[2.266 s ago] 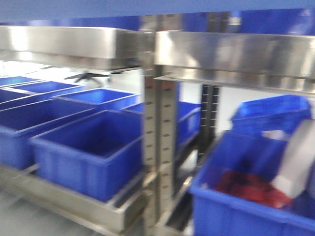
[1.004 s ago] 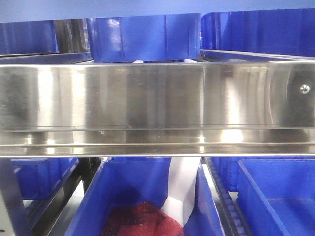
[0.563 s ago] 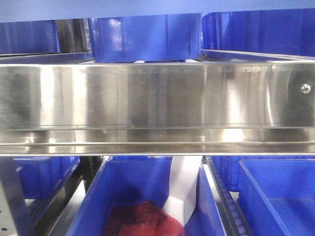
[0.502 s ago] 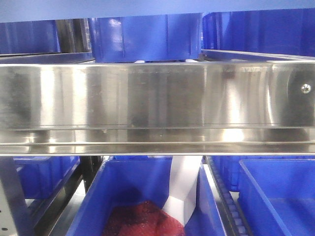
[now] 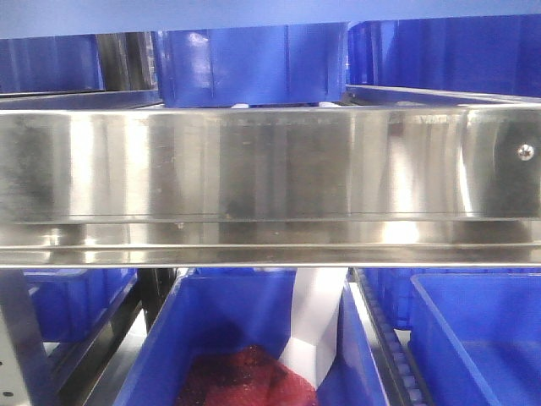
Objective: Grab blue tray and place on right shelf
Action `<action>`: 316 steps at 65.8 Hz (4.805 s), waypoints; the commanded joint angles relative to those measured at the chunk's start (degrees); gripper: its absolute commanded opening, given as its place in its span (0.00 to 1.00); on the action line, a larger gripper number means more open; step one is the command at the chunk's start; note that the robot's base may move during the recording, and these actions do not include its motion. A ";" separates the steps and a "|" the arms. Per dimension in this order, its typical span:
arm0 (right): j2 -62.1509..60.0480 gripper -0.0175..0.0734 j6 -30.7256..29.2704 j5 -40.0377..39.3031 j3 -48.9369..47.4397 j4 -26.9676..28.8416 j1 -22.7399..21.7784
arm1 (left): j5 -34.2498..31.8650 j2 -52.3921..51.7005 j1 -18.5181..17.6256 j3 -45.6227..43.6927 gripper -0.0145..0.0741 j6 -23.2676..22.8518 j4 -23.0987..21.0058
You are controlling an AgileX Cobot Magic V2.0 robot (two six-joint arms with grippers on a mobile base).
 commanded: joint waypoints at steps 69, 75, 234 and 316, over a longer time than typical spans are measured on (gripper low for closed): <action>22.84 0.32 -4.14 -5.10 -15.06 -1.36 -5.25 | -2.29 15.52 5.30 -10.51 0.14 -2.62 -0.27; 22.84 0.47 -4.25 -4.98 -15.06 -1.36 -5.25 | -2.69 15.52 5.30 -10.51 0.26 -2.62 -0.37; -62.43 0.25 -16.90 -51.66 61.57 -1.71 -4.89 | -38.22 -67.56 -3.41 57.35 0.13 -2.61 7.01; -62.43 0.25 -16.90 -51.55 61.57 -1.71 -4.89 | -74.57 -83.03 20.61 90.61 0.13 6.02 3.69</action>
